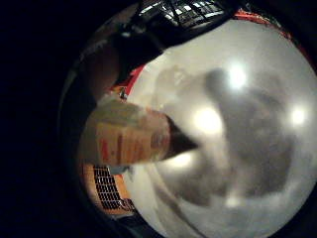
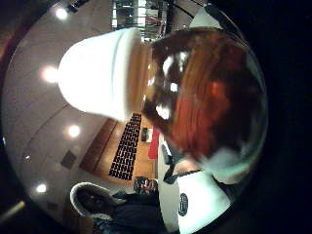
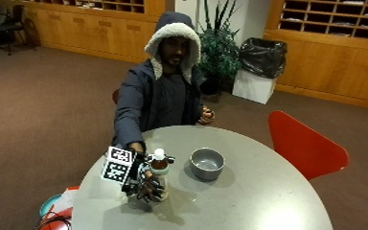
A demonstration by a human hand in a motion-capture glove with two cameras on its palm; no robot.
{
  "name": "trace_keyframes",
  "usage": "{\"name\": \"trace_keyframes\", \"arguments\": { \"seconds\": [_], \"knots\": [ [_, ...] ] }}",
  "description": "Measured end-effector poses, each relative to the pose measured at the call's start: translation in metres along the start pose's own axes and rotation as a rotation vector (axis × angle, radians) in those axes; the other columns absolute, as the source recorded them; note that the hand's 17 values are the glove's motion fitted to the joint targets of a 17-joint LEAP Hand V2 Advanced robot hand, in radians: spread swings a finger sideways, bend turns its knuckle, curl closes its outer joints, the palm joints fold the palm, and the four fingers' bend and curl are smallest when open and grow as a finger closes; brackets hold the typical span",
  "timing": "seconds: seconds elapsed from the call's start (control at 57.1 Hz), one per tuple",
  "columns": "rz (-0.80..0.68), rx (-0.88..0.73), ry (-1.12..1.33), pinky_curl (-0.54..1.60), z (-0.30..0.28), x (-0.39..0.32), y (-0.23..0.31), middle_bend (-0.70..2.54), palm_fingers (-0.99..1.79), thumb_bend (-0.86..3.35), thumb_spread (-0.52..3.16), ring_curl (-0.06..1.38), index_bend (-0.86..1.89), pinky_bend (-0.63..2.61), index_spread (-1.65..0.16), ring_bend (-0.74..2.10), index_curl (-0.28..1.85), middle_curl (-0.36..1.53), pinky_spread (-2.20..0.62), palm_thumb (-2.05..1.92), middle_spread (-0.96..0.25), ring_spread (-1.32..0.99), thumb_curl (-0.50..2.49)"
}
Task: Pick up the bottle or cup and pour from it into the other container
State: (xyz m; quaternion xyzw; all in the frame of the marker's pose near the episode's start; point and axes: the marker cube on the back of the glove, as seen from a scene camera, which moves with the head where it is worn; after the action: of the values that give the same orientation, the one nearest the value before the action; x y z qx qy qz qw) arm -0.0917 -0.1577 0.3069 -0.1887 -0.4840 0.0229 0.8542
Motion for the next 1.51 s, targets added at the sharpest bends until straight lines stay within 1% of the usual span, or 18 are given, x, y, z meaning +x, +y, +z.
{"name": "trace_keyframes", "arguments": {
  "seconds": [0.07,0.088,0.158,0.21,0.403,0.543,0.63,0.735,0.823,0.876,0.928,0.963,1.033,1.138,1.208,1.278,1.366,1.506],
  "knots": [
    [-0.021,0.042,-0.077,0.34,0.007,0.001,-0.005,0.3,0.68,0.01,0.81,0.3,0.09,0.38,-0.27,0.51,0.23,0.35,0.32,0.74,-0.03,0.09,0.41],
    [-0.022,0.051,-0.088,0.34,0.009,0.001,-0.006,0.33,0.77,0.02,0.8,0.31,0.1,0.38,-0.28,0.53,0.23,0.37,0.31,0.77,-0.06,0.06,0.42],
    [-0.032,0.088,-0.108,0.33,0.012,0.001,-0.011,0.38,0.96,0.03,0.78,0.32,0.12,0.34,-0.29,0.57,0.23,0.38,0.28,0.85,-0.13,-0.02,0.45],
    [-0.05,0.113,-0.113,0.33,0.014,0.001,-0.011,0.34,1.07,0.02,0.74,0.34,0.12,0.33,-0.3,0.63,0.24,0.38,0.23,0.9,-0.18,-0.08,0.48],
    [-0.077,0.161,-0.139,0.38,0.017,0.0,-0.013,0.32,1.13,-0.02,0.55,0.38,0.1,0.4,-0.29,0.66,0.25,0.41,0.09,0.95,-0.23,-0.14,0.56],
    [-0.071,0.148,-0.139,0.39,0.017,-0.003,-0.008,0.31,1.14,-0.03,0.48,0.39,0.1,0.43,-0.28,0.66,0.25,0.43,0.01,0.97,-0.23,-0.15,0.6],
    [-0.096,0.133,-0.115,0.39,0.017,-0.005,0.0,0.31,1.15,-0.03,0.46,0.4,0.1,0.45,-0.28,0.65,0.25,0.44,-0.03,0.97,-0.23,-0.15,0.62],
    [-0.093,0.118,-0.117,0.39,0.012,-0.022,0.005,0.31,1.15,-0.04,0.44,0.4,0.1,0.47,-0.27,0.65,0.25,0.45,-0.05,0.97,-0.23,-0.15,0.63],
    [-0.169,0.121,-0.101,0.39,0.003,-0.044,0.016,0.3,1.14,-0.03,0.43,0.4,0.1,0.48,-0.27,0.65,0.25,0.45,-0.07,0.98,-0.23,-0.16,0.64],
    [-0.237,0.11,-0.057,0.4,-0.004,-0.063,0.024,0.3,1.14,-0.04,0.42,0.4,0.1,0.49,-0.27,0.65,0.25,0.46,-0.07,0.98,-0.23,-0.16,0.65],
    [-0.264,0.142,-0.003,0.4,-0.012,-0.092,0.022,0.29,1.14,-0.04,0.42,0.4,0.1,0.49,-0.27,0.64,0.25,0.46,-0.08,0.98,-0.23,-0.16,0.65],
    [-0.269,0.152,0.033,0.4,-0.017,-0.109,0.023,0.29,1.13,-0.03,0.42,0.41,0.09,0.5,-0.27,0.65,0.25,0.46,-0.08,0.98,-0.22,-0.16,0.66],
    [-0.254,0.109,0.109,0.4,-0.024,-0.138,0.032,0.29,1.13,-0.04,0.43,0.41,0.1,0.5,-0.28,0.64,0.25,0.47,-0.08,0.98,-0.22,-0.16,0.66],
    [-0.31,0.199,0.222,0.4,-0.023,-0.169,0.029,0.28,1.13,-0.04,0.43,0.41,0.1,0.5,-0.28,0.64,0.25,0.47,-0.09,0.98,-0.22,-0.16,0.67],
    [-0.371,0.081,0.365,0.4,-0.022,-0.179,0.044,0.28,1.13,-0.04,0.43,0.41,0.1,0.5,-0.28,0.64,0.25,0.47,-0.09,0.98,-0.22,-0.16,0.67],
    [-0.383,0.067,0.519,0.4,-0.015,-0.189,0.048,0.28,1.13,-0.04,0.43,0.41,0.1,0.51,-0.27,0.63,0.25,0.48,-0.09,0.98,-0.22,-0.16,0.68],
    [-0.43,-0.017,0.702,0.4,-0.003,-0.203,0.051,0.27,1.13,-0.04,0.43,0.41,0.1,0.51,-0.27,0.63,0.25,0.48,-0.09,0.97,-0.22,-0.16,0.68],
    [-0.46,-0.082,0.895,0.4,0.018,-0.218,0.054,0.27,1.13,-0.04,0.44,0.41,0.1,0.5,-0.27,0.63,0.25,0.48,-0.09,0.97,-0.22,-0.16,0.68]
  ]
}}
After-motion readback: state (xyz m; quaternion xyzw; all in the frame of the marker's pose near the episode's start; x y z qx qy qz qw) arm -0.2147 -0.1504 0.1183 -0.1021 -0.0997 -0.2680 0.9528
